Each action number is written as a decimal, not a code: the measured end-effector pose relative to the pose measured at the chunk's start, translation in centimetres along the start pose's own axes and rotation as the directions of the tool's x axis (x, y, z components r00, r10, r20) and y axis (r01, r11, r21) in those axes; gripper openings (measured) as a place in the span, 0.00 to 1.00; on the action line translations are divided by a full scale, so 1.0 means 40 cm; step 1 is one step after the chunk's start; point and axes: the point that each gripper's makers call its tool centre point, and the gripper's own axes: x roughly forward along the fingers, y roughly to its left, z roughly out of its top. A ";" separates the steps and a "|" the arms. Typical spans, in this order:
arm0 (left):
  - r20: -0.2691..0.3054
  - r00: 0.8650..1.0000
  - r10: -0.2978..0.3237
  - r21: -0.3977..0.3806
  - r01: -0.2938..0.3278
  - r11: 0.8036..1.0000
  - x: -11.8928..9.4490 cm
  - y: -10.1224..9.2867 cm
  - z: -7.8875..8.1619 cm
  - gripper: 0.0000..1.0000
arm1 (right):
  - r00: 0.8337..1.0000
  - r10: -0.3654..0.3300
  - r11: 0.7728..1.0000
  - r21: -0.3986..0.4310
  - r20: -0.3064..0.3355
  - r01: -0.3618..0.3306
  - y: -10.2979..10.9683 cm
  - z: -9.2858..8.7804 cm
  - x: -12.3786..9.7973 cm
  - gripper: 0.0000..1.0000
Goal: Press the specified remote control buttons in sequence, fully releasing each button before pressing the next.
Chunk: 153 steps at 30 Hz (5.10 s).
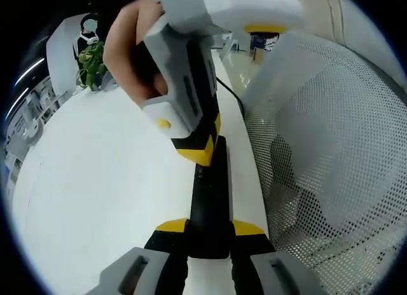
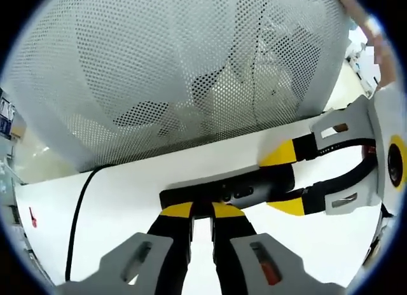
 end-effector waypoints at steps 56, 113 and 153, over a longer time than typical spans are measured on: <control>0.003 1.000 0.005 0.000 -0.005 1.000 -0.001 -0.001 0.001 0.24 | 1.000 -0.009 0.996 0.086 -0.004 0.010 0.000 -0.023 -0.006 0.08; -0.016 1.000 0.011 0.021 -0.011 1.000 0.001 0.000 0.011 0.24 | 0.956 -0.280 0.649 0.716 -0.090 0.258 -0.004 -0.008 0.004 0.00; -0.005 1.000 0.018 0.012 -0.018 1.000 0.000 -0.007 0.012 0.24 | 0.822 -0.413 0.223 0.832 -0.391 0.508 -0.002 -0.008 -0.013 0.00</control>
